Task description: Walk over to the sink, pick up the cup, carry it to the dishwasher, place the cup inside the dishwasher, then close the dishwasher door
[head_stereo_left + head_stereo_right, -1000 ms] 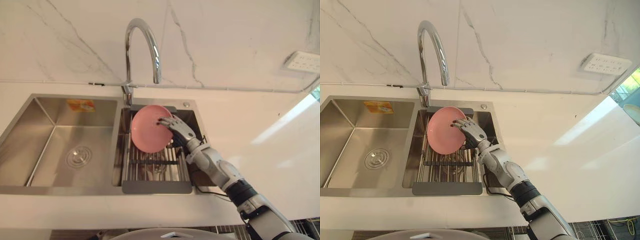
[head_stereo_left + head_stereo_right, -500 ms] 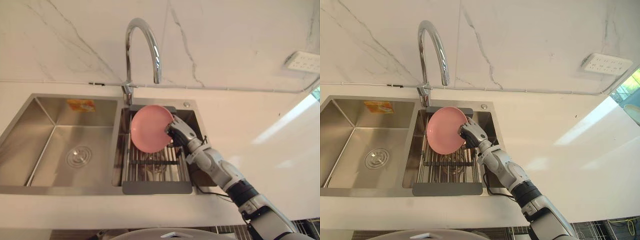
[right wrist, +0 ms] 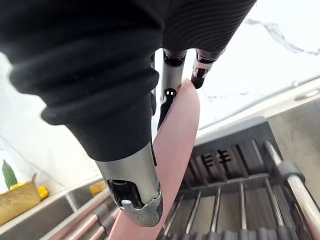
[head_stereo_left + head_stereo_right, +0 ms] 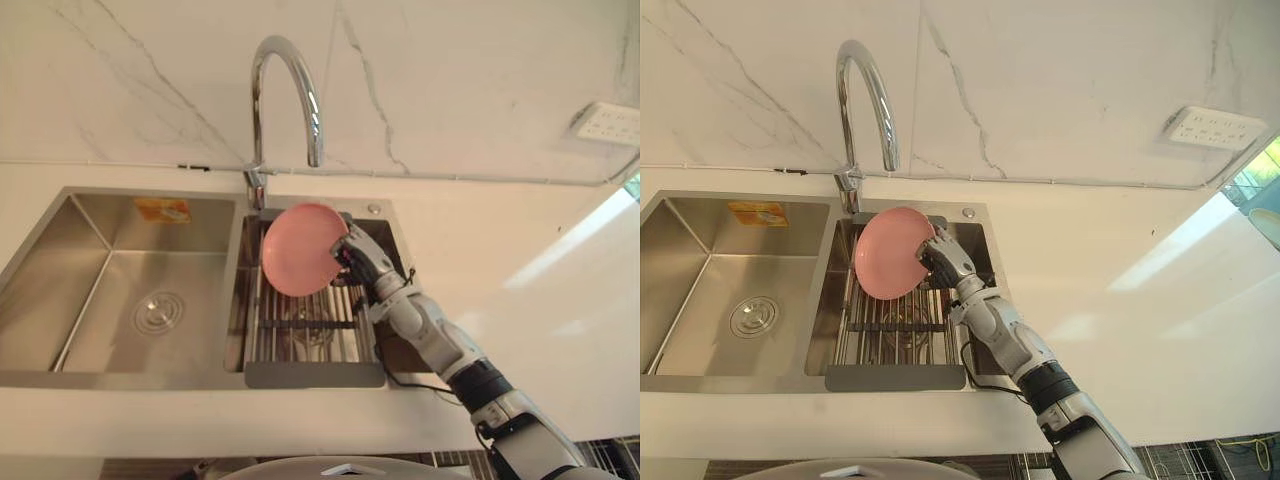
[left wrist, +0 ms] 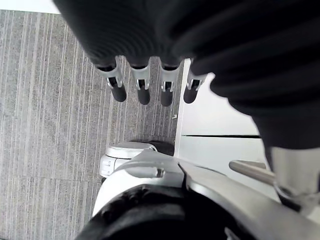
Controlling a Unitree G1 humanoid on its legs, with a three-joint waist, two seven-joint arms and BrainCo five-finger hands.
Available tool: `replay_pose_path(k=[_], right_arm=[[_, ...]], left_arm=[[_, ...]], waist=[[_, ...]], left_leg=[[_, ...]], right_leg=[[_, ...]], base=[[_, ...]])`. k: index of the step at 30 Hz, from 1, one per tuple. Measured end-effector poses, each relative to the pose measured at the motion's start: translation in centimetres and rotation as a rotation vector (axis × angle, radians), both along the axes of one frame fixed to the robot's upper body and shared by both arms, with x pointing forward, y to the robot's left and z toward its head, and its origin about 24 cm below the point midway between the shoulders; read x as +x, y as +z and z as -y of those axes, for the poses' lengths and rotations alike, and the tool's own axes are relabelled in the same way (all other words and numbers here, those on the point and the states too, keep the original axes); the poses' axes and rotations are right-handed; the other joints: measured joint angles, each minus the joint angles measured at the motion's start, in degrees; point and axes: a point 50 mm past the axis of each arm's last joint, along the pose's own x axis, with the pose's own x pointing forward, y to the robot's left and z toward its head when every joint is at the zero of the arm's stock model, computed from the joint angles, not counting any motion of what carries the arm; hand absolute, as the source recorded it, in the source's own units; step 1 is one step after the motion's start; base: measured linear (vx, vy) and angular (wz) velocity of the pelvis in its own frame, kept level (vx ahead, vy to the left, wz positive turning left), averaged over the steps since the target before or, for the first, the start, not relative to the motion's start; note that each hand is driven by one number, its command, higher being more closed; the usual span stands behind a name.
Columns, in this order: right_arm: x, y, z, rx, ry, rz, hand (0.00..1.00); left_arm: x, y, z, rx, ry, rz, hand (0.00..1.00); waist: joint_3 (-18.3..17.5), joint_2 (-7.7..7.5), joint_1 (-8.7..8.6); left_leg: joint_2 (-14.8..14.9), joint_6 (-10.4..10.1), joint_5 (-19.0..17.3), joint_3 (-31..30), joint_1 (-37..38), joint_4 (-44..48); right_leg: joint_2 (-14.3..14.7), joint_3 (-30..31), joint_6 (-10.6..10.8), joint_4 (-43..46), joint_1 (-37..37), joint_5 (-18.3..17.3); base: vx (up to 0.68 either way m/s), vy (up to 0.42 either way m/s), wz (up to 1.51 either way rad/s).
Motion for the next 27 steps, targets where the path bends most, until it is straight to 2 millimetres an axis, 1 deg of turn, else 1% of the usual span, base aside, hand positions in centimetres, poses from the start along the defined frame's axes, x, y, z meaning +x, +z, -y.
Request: replay_pose_path(k=[1,2,4,5,8,11,13,15,16,19,23,25,26,27], right_arm=[[0.0,0.5,0.2,0.021,-0.014,0.028,1.00],[0.1,2.0,0.7,0.063,-0.046,0.098,1.00],[0.1,4.2,1.7,0.115,-0.097,0.200,1.00],[0.0,5.5,2.6,0.133,-0.130,0.254,1.00],[0.0,6.6,4.1,0.130,-0.184,0.299,1.00],[-0.3,7.6,4.9,0.117,-0.200,0.338,1.00],[-1.2,8.6,6.1,0.153,-0.229,0.383,1.00],[-1.7,9.2,6.8,0.172,-0.249,0.407,1.00],[-1.9,9.3,7.2,0.183,-0.251,0.409,1.00],[-2.4,9.1,8.1,0.185,-0.276,0.395,1.00],[-3.3,8.8,8.9,0.187,-0.302,0.391,1.00],[-4.0,8.9,9.6,0.201,-0.327,0.401,1.00],[-4.3,8.8,10.5,0.205,-0.368,0.398,1.00],[-4.5,8.7,10.9,0.207,-0.384,0.399,1.00]], left_arm=[[0.0,0.0,0.0,-0.001,0.003,0.000,0.00],[0.1,0.0,0.2,-0.003,0.004,0.003,0.00],[0.0,0.0,0.3,-0.007,0.005,0.004,0.00],[0.0,0.0,0.3,-0.007,0.006,0.004,0.00],[-0.3,0.0,0.3,-0.007,0.007,0.000,0.00],[-0.5,-0.1,0.3,-0.006,0.009,-0.004,0.00],[-0.7,-0.1,0.3,-0.004,0.011,-0.010,0.00],[-1.0,-0.1,0.3,-0.004,0.013,-0.017,0.00],[-1.2,-0.1,0.3,-0.003,0.015,-0.024,0.00],[-1.6,-0.1,0.3,0.009,0.019,-0.036,0.00],[-2.2,-0.2,0.2,0.012,0.023,-0.053,0.00],[-2.4,-0.2,0.3,0.012,0.025,-0.059,0.00],[-2.8,-0.2,0.2,0.013,0.027,-0.071,0.00],[-3.0,-0.2,0.2,0.013,0.028,-0.077,0.00]], waist=[[0.1,0.10,-0.05],[0.2,0.37,-0.12],[0.3,0.69,-0.08],[0.2,0.74,-0.17],[0.2,0.73,-0.91],[0.2,0.72,-1.53],[0.2,0.73,-1.62],[0.2,0.74,-1.81],[0.2,0.74,-2.26],[0.2,0.75,-3.02],[0.0,0.90,-3.11],[-0.2,1.07,-3.41],[-0.3,1.15,-3.71],[-0.4,1.18,-3.80]], left_leg=[[0.0,0.0,0.0,0.0,0.0,0.0],[-0.1,0.1,0.0,0.0,0.0,0.0],[-0.1,0.1,0.0,0.0,0.0,0.0],[-0.1,0.1,0.0,0.1,0.0,0.0],[-0.1,0.0,0.0,0.4,0.2,0.0],[0.0,-0.1,-0.2,0.9,0.3,0.0],[0.0,-0.4,-0.4,1.9,0.3,0.0],[0.1,-0.3,-0.5,2.9,0.3,0.0],[0.1,-0.2,-0.6,3.3,0.4,0.0],[0.1,-0.2,-1.0,4.2,0.6,0.0],[0.1,0.0,-1.6,6.1,1.3,0.0],[0.1,0.1,-1.7,7.3,1.1,0.0],[0.1,0.1,-2.0,8.2,1.1,0.0],[0.1,0.1,-2.1,8.6,1.1,0.0]], right_leg=[[0.0,0.0,0.0,0.0,0.0,0.0],[-0.1,0.0,0.0,0.0,0.0,0.0],[-0.1,0.1,0.0,0.0,0.0,0.1],[-0.1,0.1,-0.1,0.0,0.0,0.2],[-0.1,0.4,-0.2,0.0,0.0,0.2],[-0.1,1.4,-0.2,0.0,-0.1,0.3],[0.0,2.2,-0.3,0.0,-0.6,0.5],[0.1,3.1,-0.4,0.0,-1.0,0.7],[0.1,3.5,-0.3,0.0,-1.1,0.9],[0.1,4.5,-0.2,-0.1,-1.3,1.1],[0.3,6.4,0.1,-0.2,-1.5,1.2],[0.3,7.6,0.2,-0.2,-2.2,1.4],[0.3,8.3,0.2,-0.2,-2.6,1.5],[0.4,8.6,0.2,-0.2,-2.8,1.6]], base=[[0.00,0.000,0.00],[0.00,0.000,0.00],[0.00,0.000,0.00],[0.00,0.000,0.00],[0.00,0.000,-0.05],[0.00,0.003,-0.10],[0.01,0.011,-0.19],[0.00,0.015,-0.24],[-0.01,0.016,-0.22],[-0.01,0.020,-0.15],[-0.01,0.018,-0.27],[0.00,0.019,-0.30],[0.01,0.021,-0.28],[0.01,0.019,-0.26]])
